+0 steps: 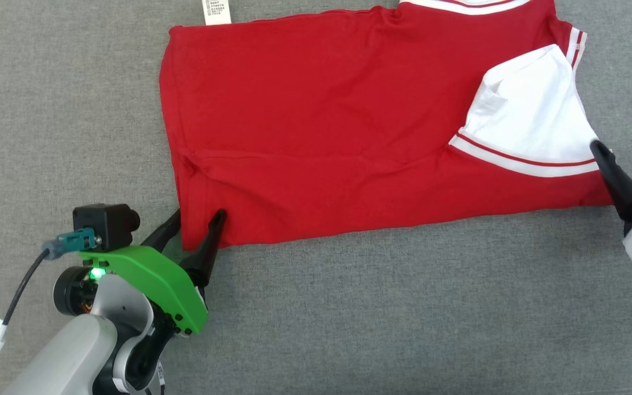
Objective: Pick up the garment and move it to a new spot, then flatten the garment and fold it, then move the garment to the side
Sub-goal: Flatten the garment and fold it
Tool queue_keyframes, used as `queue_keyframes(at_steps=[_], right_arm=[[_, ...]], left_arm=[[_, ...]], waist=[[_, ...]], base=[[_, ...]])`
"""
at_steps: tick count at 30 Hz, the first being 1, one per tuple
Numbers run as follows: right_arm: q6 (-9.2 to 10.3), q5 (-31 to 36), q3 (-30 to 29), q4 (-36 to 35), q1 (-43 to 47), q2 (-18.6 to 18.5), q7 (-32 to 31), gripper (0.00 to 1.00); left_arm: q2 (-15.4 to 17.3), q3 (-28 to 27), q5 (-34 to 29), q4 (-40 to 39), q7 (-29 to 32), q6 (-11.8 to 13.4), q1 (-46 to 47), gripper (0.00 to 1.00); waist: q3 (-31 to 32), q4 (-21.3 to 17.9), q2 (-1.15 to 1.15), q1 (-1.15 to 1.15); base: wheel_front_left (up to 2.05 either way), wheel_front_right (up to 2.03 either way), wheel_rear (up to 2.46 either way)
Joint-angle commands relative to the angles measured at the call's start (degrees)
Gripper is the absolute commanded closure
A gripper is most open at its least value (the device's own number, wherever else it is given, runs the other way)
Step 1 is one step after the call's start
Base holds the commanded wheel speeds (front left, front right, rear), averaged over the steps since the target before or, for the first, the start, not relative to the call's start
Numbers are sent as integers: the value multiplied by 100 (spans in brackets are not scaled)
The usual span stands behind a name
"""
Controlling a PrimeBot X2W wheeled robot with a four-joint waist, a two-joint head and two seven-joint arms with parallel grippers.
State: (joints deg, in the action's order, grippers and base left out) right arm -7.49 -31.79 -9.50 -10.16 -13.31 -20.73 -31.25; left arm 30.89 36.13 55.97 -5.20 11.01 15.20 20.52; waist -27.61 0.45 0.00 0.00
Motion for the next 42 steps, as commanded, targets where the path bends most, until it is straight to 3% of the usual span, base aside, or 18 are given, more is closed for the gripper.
queue_keyframes(at_steps=[1,4,10,19,20,21,22,23,24,29,35,39,42], right_arm=[[-1,-2,19,12,187,-74,-51,0],[0,167,-32,138,488,-308,2,0],[0,335,151,580,314,-369,24,0],[-8,-26,582,883,196,-415,-67,0],[-9,-87,630,892,210,-443,-107,0],[-9,-134,659,908,230,-469,-134,0],[-9,-199,686,934,258,-488,-161,58],[-9,-242,698,944,278,-508,-167,87],[-9,-318,701,970,300,-542,-175,100],[5,-623,483,1006,467,-744,-249,100],[4,-1221,117,437,1069,-977,-627,100],[4,-1573,22,-43,1708,-1018,-1021,100],[4,-1526,3,-128,1950,-965,-1067,100]], left_arm=[[14,5,31,4,-24,70,-144,0],[7,50,5,46,-47,131,-291,0],[115,92,-124,329,3,226,-240,0],[126,131,-28,202,47,273,-446,0],[111,153,7,183,65,225,-468,41],[88,177,37,169,83,166,-480,100],[73,228,54,160,113,87,-484,100],[63,258,76,155,128,24,-480,100],[26,263,110,161,110,-32,-477,100],[73,132,368,130,75,-258,-541,100],[582,-49,669,-559,149,-417,-1011,100],[832,-98,814,-1072,123,-323,-1523,100],[823,-62,818,-1164,5,-212,-1822,100]], waist=[[-37,19,0,0],[-110,53,0,0],[-213,76,0,0],[-181,183,0,0],[-173,183,0,0],[-167,183,0,0],[-149,181,0,0],[-133,177,0,0],[-96,166,0,0],[170,110,0,0],[513,38,0,0],[484,-20,0,0],[385,-57,0,0]], base=[[0,0,0],[0,0,0],[0,0,0],[0,0,0],[0,0,0],[0,0,0],[0,0,0],[0,0,0],[0,0,0],[0,0,0],[0,0,0],[0,0,0],[0,0,0]])
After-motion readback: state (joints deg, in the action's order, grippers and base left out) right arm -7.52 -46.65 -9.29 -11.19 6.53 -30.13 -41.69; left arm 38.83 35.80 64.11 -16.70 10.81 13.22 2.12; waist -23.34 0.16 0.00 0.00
